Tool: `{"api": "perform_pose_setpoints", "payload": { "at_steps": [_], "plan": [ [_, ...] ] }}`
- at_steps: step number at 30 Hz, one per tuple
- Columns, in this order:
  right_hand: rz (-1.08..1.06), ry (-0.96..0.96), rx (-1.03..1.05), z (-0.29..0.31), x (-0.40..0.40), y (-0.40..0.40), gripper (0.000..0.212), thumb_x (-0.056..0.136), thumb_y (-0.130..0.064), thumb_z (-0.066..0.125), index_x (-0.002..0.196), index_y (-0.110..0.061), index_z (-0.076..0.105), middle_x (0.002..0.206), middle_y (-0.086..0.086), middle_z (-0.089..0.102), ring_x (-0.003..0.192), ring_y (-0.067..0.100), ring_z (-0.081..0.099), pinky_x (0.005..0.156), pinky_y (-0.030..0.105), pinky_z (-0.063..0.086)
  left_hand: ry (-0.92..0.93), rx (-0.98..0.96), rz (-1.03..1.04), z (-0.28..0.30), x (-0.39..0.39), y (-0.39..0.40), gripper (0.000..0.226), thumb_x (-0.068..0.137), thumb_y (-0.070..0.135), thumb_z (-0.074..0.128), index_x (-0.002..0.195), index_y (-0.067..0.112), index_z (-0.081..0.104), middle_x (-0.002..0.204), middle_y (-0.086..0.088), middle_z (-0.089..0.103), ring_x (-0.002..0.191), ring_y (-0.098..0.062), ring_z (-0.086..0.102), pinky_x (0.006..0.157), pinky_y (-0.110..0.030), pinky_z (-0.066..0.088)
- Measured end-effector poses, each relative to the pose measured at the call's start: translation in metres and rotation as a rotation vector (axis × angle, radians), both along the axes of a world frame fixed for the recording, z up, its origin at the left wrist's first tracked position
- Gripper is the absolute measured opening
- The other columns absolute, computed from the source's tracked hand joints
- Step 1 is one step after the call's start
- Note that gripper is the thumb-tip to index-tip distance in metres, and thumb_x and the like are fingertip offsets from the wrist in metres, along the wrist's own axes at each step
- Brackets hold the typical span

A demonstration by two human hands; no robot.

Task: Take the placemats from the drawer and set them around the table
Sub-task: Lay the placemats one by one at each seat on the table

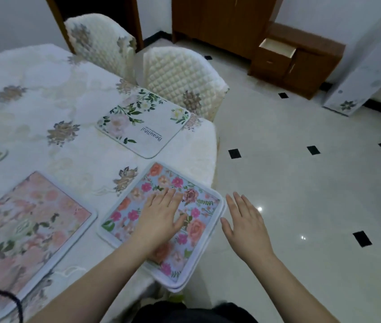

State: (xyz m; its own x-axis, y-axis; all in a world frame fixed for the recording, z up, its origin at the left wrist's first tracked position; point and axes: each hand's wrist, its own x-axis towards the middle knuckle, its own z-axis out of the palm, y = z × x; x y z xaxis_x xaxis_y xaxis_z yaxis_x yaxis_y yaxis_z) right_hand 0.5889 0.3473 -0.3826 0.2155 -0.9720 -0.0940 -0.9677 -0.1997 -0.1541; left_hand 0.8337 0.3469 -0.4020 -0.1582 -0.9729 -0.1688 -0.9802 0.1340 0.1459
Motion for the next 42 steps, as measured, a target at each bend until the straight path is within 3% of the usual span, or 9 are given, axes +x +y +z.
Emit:
{"api": "perform_pose_setpoints", "payload": {
  "at_steps": [4, 9, 12, 16, 27, 32, 36, 39, 42],
  "plan": [
    [0.115, -0.013, 0.033, -0.008, 0.019, -0.033, 0.064, 0.095, -0.049, 0.030, 0.147, -0.014, 0.041, 0.150, 0.009, 0.044, 0.139, 0.027, 0.040, 0.111, 0.040, 0.032, 0.021, -0.005, 0.122, -0.006, 0.013, 0.002, 0.068, 0.092, 0.056, 0.031, 0.144, 0.017, 0.049, 0.147, -0.008, 0.050, 0.137, -0.028, 0.045, 0.113, -0.050, 0.032],
    [0.334, -0.045, 0.095, -0.020, 0.046, -0.073, 0.070, 0.092, -0.051, 0.020, 0.151, -0.015, 0.032, 0.158, 0.006, 0.030, 0.145, 0.026, 0.028, 0.116, 0.041, 0.024, -0.010, -0.007, 0.302, -0.012, 0.031, 0.009, 0.067, 0.091, 0.054, 0.031, 0.145, 0.018, 0.047, 0.147, -0.006, 0.051, 0.139, -0.027, 0.044, 0.111, -0.049, 0.034],
    [0.490, -0.051, 0.124, -0.026, 0.053, -0.100, 0.073, 0.091, -0.053, 0.014, 0.154, -0.016, 0.024, 0.161, 0.005, 0.022, 0.149, 0.023, 0.019, 0.119, 0.038, 0.015, -0.017, 0.031, 0.398, -0.018, 0.034, 0.012, 0.071, 0.091, 0.057, 0.022, 0.152, 0.022, 0.034, 0.159, -0.002, 0.032, 0.147, -0.023, 0.028, 0.118, -0.045, 0.021],
    [0.636, -0.074, 0.165, -0.029, 0.055, -0.146, 0.064, 0.101, -0.047, 0.030, 0.156, -0.019, 0.014, 0.163, 0.003, 0.013, 0.150, 0.020, 0.010, 0.121, 0.036, 0.008, -0.037, 0.043, 0.608, -0.019, 0.022, 0.021, 0.072, 0.092, 0.060, 0.022, 0.153, 0.023, 0.032, 0.159, 0.000, 0.033, 0.147, -0.022, 0.028, 0.120, -0.044, 0.019],
    [0.951, -0.037, 0.249, -0.048, 0.076, -0.172, 0.063, 0.099, -0.045, 0.041, 0.154, -0.019, 0.022, 0.161, 0.007, 0.021, 0.148, 0.024, 0.018, 0.119, 0.038, 0.016, -0.024, 0.051, 0.990, -0.015, -0.023, 0.062, 0.076, 0.091, 0.061, 0.015, 0.154, 0.020, 0.031, 0.160, -0.003, 0.031, 0.149, -0.022, 0.025, 0.119, -0.043, 0.021],
    [1.067, 0.007, 0.196, -0.056, 0.091, -0.169, 0.070, 0.094, -0.044, 0.046, 0.155, -0.020, 0.022, 0.159, 0.011, 0.027, 0.145, 0.029, 0.028, 0.116, 0.043, 0.026, 0.032, 0.049, 1.013, -0.024, -0.033, 0.089, 0.082, 0.090, 0.071, -0.006, 0.156, 0.028, 0.017, 0.162, 0.002, 0.024, 0.150, -0.021, 0.019, 0.119, -0.041, 0.017],
    [1.091, 0.046, 0.183, -0.065, 0.098, -0.162, 0.071, 0.095, -0.045, 0.048, 0.155, -0.018, 0.021, 0.161, 0.010, 0.020, 0.147, 0.028, 0.024, 0.117, 0.042, 0.024, 0.066, 0.080, 1.032, -0.034, -0.040, 0.095, 0.093, 0.084, 0.076, -0.014, 0.157, 0.026, 0.012, 0.164, 0.000, 0.019, 0.151, -0.022, 0.015, 0.120, -0.041, 0.014],
    [1.087, 0.073, 0.180, -0.070, 0.096, -0.154, 0.069, 0.096, -0.051, 0.036, 0.155, -0.022, 0.016, 0.163, 0.008, 0.012, 0.150, 0.026, 0.015, 0.119, 0.041, 0.015, 0.069, 0.141, 1.051, -0.044, -0.045, 0.097, 0.080, 0.090, 0.071, 0.000, 0.158, 0.028, 0.003, 0.166, 0.003, 0.001, 0.153, -0.018, -0.001, 0.121, -0.037, 0.004],
    [1.069, 0.089, 0.151, -0.073, 0.095, -0.150, 0.067, 0.095, -0.055, 0.029, 0.155, -0.025, 0.020, 0.163, 0.007, 0.014, 0.150, 0.026, 0.015, 0.119, 0.040, 0.011, 0.070, 0.162, 1.062, -0.056, -0.043, 0.101, 0.070, 0.098, 0.064, 0.019, 0.158, 0.029, 0.008, 0.166, -0.004, 0.002, 0.153, -0.023, 0.001, 0.121, -0.038, 0.006]
  ]
}}
